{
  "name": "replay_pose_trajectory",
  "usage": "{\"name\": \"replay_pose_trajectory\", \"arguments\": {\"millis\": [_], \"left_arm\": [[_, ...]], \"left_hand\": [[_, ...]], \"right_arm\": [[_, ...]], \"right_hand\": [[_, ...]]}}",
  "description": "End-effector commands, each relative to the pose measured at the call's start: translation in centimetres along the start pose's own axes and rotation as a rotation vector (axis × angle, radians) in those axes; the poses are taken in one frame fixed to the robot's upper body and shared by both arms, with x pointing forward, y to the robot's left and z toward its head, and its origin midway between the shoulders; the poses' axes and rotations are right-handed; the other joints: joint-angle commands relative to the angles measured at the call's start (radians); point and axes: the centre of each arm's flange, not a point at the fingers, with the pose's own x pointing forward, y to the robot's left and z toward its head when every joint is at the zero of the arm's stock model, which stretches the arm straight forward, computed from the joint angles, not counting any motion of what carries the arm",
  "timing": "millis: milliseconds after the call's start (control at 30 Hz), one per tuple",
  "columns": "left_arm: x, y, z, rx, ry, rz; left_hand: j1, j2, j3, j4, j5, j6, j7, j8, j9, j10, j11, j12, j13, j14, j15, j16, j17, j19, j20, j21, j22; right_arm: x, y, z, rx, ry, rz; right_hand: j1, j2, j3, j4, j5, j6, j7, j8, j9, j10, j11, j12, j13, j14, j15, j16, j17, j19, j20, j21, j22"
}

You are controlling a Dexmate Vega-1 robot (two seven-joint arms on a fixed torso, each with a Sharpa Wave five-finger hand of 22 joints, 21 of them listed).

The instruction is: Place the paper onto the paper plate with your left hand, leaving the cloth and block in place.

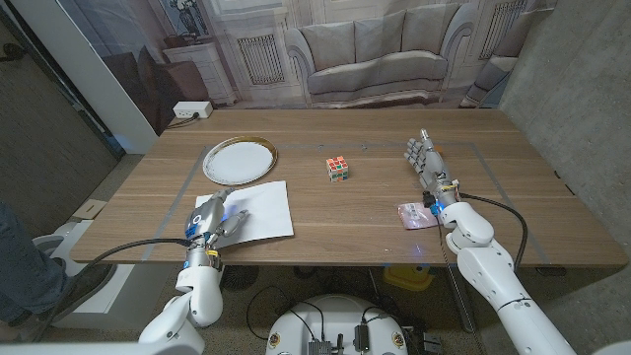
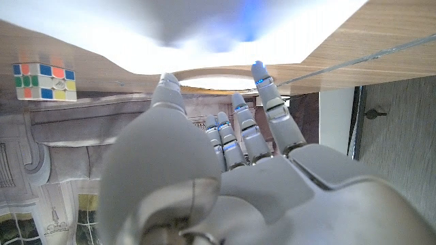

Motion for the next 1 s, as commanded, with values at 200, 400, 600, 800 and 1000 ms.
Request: {"name": "replay_pose_trajectory", "arguments": {"millis": [200,400,600,800,1000], "left_arm": [[-0.1,0.3,0.1,-0.020,0.009,-0.013],[0.1,0.0,0.3,-0.015,0.019,-0.036],[0.2,-0.7,0.8,0.057,0.030,-0.054],[0.3,-1.4,1.1,0.101,0.029,-0.062],[0.3,-2.1,1.2,0.128,0.035,-0.074]], "left_hand": [[-0.061,-0.042,-0.026,0.052,-0.060,-0.006,-0.028,-0.021,0.003,-0.014,-0.023,-0.030,0.002,-0.063,-0.056,-0.044,0.000,-0.073,0.041,-0.061,0.003],[-0.141,-0.070,-0.065,0.094,-0.059,-0.057,-0.044,-0.044,0.002,-0.078,-0.035,-0.047,0.001,-0.164,-0.032,-0.059,-0.002,-0.196,0.090,-0.107,0.003],[-0.159,-0.075,-0.074,0.103,-0.055,-0.065,-0.047,-0.046,0.002,-0.086,-0.038,-0.045,0.001,-0.175,-0.033,-0.056,-0.002,-0.229,0.092,-0.111,0.003],[-0.165,-0.077,-0.077,0.106,-0.052,-0.064,-0.050,-0.045,0.002,-0.085,-0.042,-0.043,0.001,-0.175,-0.036,-0.053,-0.003,-0.239,0.089,-0.110,0.004],[-0.168,-0.079,-0.080,0.108,-0.049,-0.064,-0.056,-0.044,0.001,-0.086,-0.042,-0.042,0.001,-0.175,-0.038,-0.051,-0.003,-0.250,0.084,-0.110,0.004]], "right_arm": [[-0.4,-0.1,0.3,-0.002,-0.002,-0.002],[-0.4,-0.2,0.3,-0.005,0.000,0.001],[-0.5,-0.3,0.1,0.003,0.002,-0.007],[-0.6,-0.4,-0.1,0.005,0.006,-0.006],[-0.8,-0.4,-0.3,0.007,0.008,-0.009]], "right_hand": [[0.001,0.006,-0.008,0.003,0.000,0.007,-0.005,0.006,0.004,0.008,0.000,0.007,0.005,0.009,-0.003,-0.001,0.004,0.012,0.000,-0.002,0.005],[0.001,0.007,-0.008,0.002,0.000,0.007,-0.005,0.006,0.004,0.008,0.001,0.007,0.005,0.010,-0.003,-0.001,0.004,0.011,0.000,-0.003,0.005],[0.002,0.007,-0.008,0.002,0.000,0.007,-0.005,0.006,0.004,0.007,0.000,0.007,0.005,0.009,-0.003,-0.001,0.004,0.011,0.001,-0.003,0.005],[0.003,0.008,-0.009,0.002,0.000,0.006,-0.006,0.005,0.004,0.007,-0.001,0.007,0.005,0.009,-0.003,-0.002,0.004,0.011,0.002,-0.004,0.005],[0.004,0.008,-0.009,0.001,0.000,0.006,-0.007,0.005,0.004,0.008,-0.002,0.008,0.005,0.010,-0.003,-0.001,0.004,0.011,0.002,-0.004,0.005]]}}
